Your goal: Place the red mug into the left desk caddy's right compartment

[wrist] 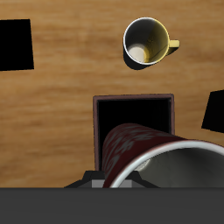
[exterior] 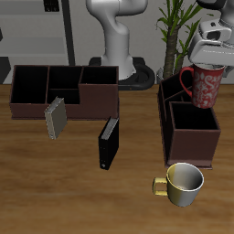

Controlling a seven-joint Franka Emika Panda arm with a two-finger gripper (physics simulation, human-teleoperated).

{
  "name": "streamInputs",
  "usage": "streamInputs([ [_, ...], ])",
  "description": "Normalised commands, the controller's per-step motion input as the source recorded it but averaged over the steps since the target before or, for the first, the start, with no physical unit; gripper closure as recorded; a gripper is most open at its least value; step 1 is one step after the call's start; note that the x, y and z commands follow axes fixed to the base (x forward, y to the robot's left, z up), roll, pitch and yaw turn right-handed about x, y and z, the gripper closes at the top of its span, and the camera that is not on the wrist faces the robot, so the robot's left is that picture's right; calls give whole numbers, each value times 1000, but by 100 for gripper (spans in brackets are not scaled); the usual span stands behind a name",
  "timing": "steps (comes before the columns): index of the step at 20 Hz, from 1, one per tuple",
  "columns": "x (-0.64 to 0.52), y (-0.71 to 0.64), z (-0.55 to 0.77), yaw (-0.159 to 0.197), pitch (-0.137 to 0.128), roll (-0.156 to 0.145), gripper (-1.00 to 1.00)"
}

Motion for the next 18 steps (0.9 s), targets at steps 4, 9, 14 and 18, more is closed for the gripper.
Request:
streamInputs([
  [4,54,-15,-83,-1,7,-9,100],
  [9,121,9,-167,-9,16,-17,100],
  [14,127,-83,-167,0,14,-30,100],
  [18,119,-71,-285,3,37,-20,100],
])
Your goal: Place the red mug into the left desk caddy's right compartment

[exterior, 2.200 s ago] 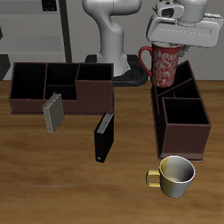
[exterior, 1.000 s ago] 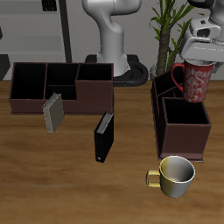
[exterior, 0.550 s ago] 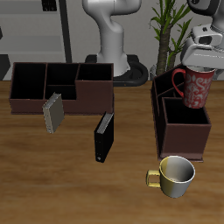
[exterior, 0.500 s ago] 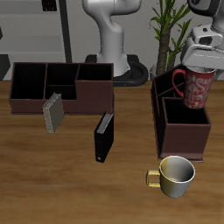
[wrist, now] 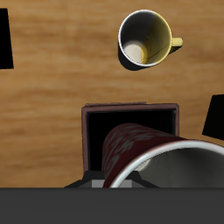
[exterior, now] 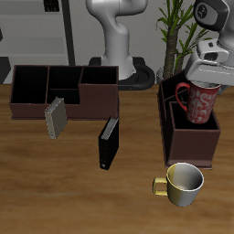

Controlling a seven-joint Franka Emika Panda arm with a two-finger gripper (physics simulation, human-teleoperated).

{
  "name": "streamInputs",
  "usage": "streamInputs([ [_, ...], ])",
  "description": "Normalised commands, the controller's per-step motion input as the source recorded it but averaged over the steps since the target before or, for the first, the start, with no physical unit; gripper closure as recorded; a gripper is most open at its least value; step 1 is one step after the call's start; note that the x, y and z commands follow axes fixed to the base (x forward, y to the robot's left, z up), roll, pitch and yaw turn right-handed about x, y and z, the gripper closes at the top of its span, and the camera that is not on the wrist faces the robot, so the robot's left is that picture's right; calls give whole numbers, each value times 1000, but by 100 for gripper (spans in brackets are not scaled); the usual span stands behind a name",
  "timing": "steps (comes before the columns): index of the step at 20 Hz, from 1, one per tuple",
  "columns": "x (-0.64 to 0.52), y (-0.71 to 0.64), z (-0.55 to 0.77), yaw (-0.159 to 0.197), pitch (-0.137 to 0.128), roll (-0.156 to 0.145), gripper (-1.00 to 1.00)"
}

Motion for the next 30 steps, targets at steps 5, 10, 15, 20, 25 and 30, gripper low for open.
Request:
streamInputs([
  [5,77,41,-363,3,50,-3,100],
  [10,1,92,-145,6,19,15,100],
  [15,47,69,-200,6,35,9,100],
  [20,123,7,-224,4,41,-8,100],
  [25,126,2,-305,-19,60,3,100],
  [30,22,14,-153,-43,59,57,-100],
])
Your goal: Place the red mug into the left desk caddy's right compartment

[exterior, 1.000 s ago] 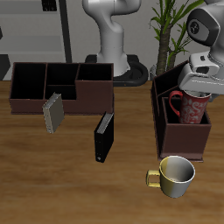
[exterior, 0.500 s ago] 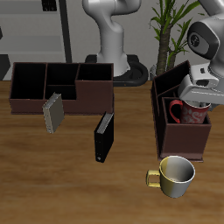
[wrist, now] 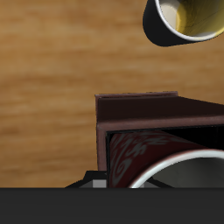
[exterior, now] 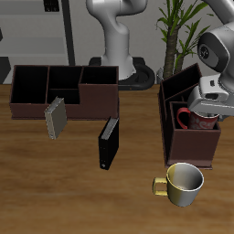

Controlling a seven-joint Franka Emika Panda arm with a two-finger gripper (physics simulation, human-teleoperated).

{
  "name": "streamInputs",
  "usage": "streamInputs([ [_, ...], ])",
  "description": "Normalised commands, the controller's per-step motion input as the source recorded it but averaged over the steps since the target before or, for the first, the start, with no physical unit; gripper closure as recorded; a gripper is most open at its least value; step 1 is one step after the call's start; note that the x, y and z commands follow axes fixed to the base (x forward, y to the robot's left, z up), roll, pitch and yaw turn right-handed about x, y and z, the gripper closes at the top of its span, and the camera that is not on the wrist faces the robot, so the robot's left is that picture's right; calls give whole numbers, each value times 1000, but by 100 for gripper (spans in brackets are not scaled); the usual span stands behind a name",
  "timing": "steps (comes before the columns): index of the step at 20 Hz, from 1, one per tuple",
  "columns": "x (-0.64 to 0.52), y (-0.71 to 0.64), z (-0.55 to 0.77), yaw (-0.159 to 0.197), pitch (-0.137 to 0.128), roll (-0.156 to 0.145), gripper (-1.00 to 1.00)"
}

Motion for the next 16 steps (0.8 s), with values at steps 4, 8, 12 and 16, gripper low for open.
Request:
streamInputs([
  [4,-12,-38,1,-28,23,6,-100],
  [8,-154,29,164,-2,-26,35,-100],
  [12,-243,27,311,-2,-66,35,-100],
  [16,-257,-122,330,-9,-66,37,-100],
])
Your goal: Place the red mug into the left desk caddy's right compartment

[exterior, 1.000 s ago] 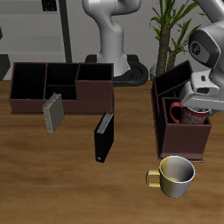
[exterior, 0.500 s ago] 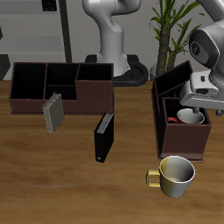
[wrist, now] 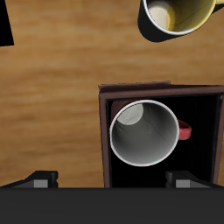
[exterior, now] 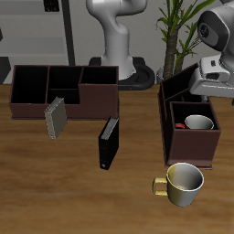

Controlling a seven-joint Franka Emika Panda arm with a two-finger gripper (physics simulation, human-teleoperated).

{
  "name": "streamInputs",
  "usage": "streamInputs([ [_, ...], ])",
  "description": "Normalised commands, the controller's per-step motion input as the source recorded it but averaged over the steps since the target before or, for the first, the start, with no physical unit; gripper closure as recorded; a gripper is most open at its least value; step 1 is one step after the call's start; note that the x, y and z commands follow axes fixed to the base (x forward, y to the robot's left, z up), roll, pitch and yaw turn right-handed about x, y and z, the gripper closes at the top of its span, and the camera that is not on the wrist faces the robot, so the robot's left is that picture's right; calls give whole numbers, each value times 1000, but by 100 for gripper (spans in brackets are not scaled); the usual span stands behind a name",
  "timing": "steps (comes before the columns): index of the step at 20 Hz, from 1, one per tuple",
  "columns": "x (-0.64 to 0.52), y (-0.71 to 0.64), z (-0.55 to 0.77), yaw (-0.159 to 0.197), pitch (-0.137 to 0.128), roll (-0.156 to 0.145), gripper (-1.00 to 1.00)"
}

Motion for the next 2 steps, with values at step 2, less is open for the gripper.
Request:
streamInputs([
  [2,-301,-255,299,-11,-40,69,-100],
])
